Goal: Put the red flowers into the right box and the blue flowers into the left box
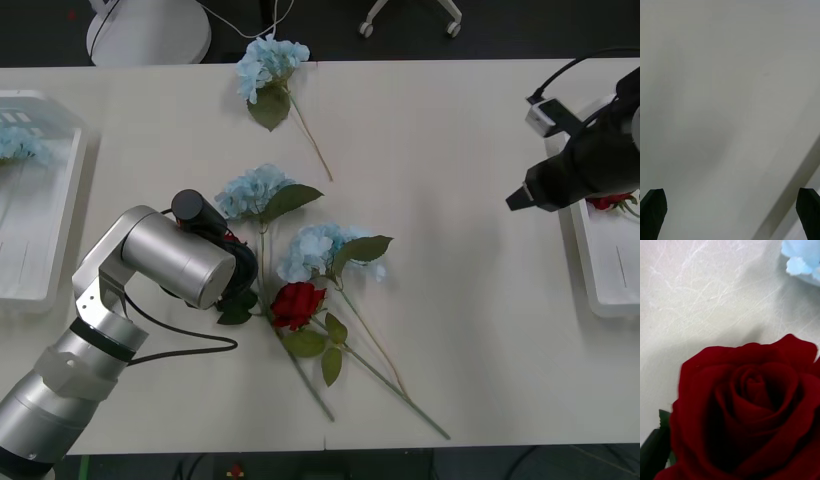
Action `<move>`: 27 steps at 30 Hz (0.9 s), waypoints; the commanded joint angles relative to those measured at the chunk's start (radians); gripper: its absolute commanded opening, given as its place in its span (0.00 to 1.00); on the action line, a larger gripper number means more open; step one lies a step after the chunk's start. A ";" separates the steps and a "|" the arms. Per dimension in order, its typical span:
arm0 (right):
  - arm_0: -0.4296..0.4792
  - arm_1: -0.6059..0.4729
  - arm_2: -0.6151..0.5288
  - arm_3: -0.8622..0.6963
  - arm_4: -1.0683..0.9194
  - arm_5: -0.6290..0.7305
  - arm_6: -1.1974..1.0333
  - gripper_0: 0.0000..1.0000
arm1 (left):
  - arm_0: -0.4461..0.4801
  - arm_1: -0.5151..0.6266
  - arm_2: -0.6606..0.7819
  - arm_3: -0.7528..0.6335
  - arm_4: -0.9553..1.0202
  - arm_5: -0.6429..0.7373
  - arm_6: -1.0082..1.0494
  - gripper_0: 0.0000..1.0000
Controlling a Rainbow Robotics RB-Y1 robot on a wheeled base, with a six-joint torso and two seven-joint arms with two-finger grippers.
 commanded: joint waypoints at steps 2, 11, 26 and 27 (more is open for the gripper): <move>-0.029 -0.029 0.103 -0.152 -0.013 0.022 -0.179 1.00 | -0.039 -0.020 -0.018 0.013 -0.014 -0.042 0.020 0.07; -0.027 0.040 0.227 -0.359 0.095 0.168 -0.538 1.00 | -0.044 -0.014 -0.015 0.013 -0.011 -0.065 0.017 0.00; -0.026 0.325 0.402 -0.307 0.420 0.183 -0.737 1.00 | -0.118 0.060 0.182 -0.166 0.019 0.032 -0.362 0.00; -0.024 0.336 0.417 -0.296 0.438 0.169 -0.736 1.00 | -0.118 0.069 0.205 -0.185 0.036 0.032 -0.422 0.00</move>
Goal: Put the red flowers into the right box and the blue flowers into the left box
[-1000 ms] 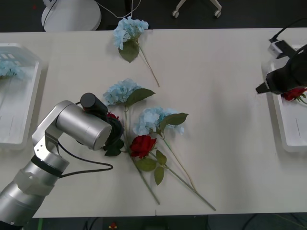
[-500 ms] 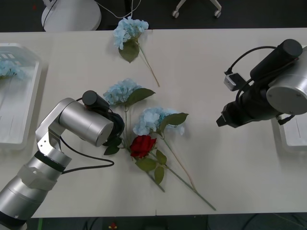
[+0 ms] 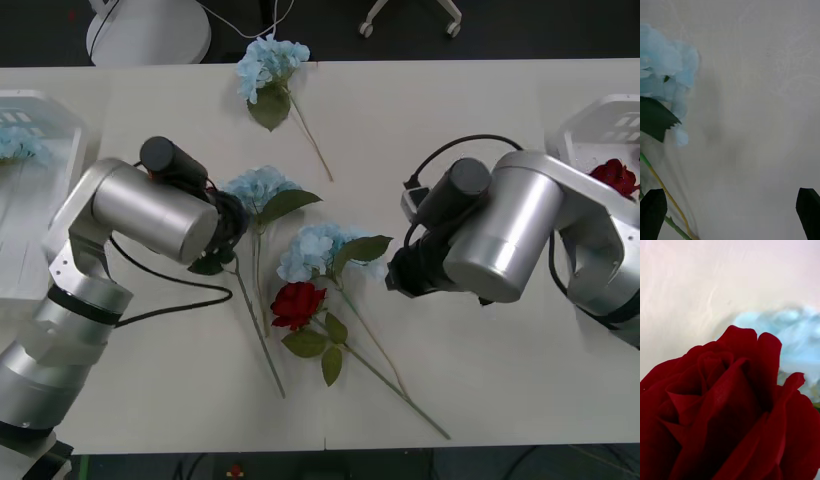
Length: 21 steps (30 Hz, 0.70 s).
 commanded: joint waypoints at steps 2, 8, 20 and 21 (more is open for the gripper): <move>-0.025 0.074 0.076 0.047 0.078 -0.052 -0.006 1.00 | -0.045 0.064 0.125 -0.117 0.072 0.007 -0.319 0.00; -0.025 0.140 0.119 0.112 0.138 -0.070 -0.004 1.00 | -0.045 0.068 0.262 -0.148 0.279 -0.082 -0.495 0.00; -0.024 0.214 0.171 0.156 0.192 -0.088 -0.006 1.00 | -0.058 0.056 0.329 -0.077 0.917 -0.380 -0.565 0.00; -0.024 0.220 0.174 0.164 0.195 -0.094 -0.004 1.00 | -0.064 0.053 0.329 -0.077 0.937 -0.388 -0.585 0.00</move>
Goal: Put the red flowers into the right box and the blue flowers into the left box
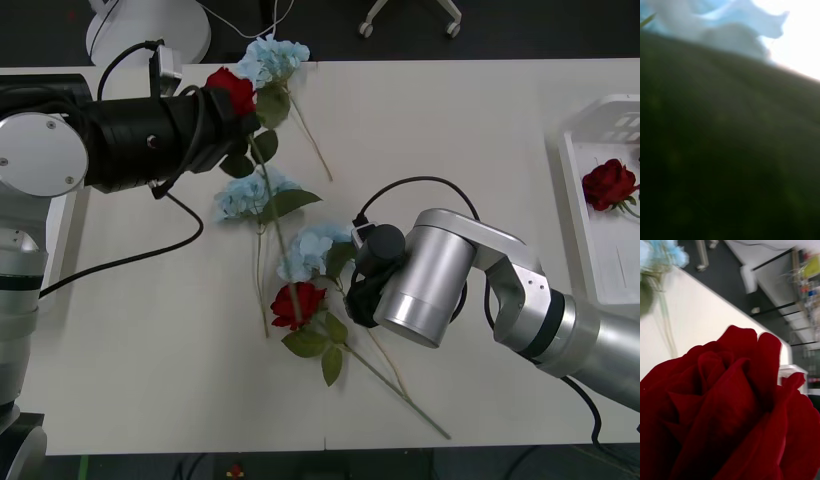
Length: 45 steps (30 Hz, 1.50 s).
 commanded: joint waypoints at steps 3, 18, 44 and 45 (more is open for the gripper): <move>-0.025 0.061 0.033 0.027 0.035 -0.044 -0.011 1.00 | -0.071 0.010 0.024 0.001 0.100 -0.069 -0.128 0.00; 0.010 -0.235 -0.117 -0.130 -0.267 -0.188 0.163 1.00 | -0.097 0.003 -0.014 0.002 0.191 -0.171 -0.187 0.00; 0.297 -0.409 -0.869 -0.097 -1.175 -0.082 0.922 1.00 | -0.117 -0.092 -0.064 0.011 0.231 -0.219 -0.187 0.00; 0.297 -0.392 -0.867 -0.097 -1.186 -0.082 0.925 1.00 | -0.117 -0.103 -0.064 0.011 0.225 -0.219 -0.185 0.00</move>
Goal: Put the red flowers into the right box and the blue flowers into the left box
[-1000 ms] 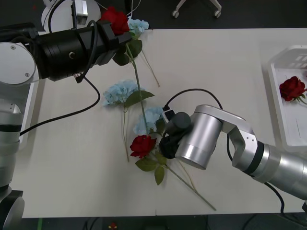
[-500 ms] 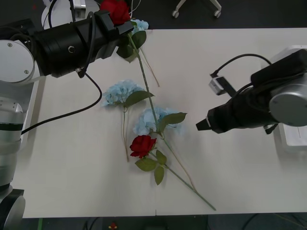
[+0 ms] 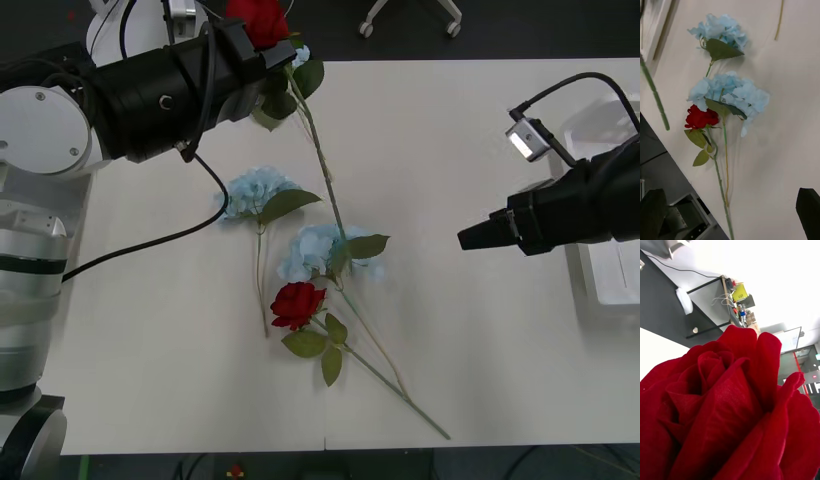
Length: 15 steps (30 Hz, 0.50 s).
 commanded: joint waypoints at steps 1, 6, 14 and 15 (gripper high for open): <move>-0.001 0.009 -0.019 -0.006 -0.049 0.008 0.016 1.00 | -0.055 -0.065 -0.023 -0.005 -0.003 -0.018 -0.018 0.00; -0.021 0.072 0.002 -0.020 -0.067 0.026 0.011 1.00 | -0.057 -0.118 -0.023 0.008 -0.007 -0.018 -0.018 0.00; -0.090 0.187 0.059 -0.018 -0.029 0.044 -0.012 1.00 | -0.063 -0.168 -0.026 0.021 -0.042 -0.016 -0.015 0.00; -0.105 0.207 0.071 -0.016 -0.011 0.044 -0.015 1.00 | -0.064 -0.173 -0.026 0.022 -0.042 -0.018 -0.015 0.00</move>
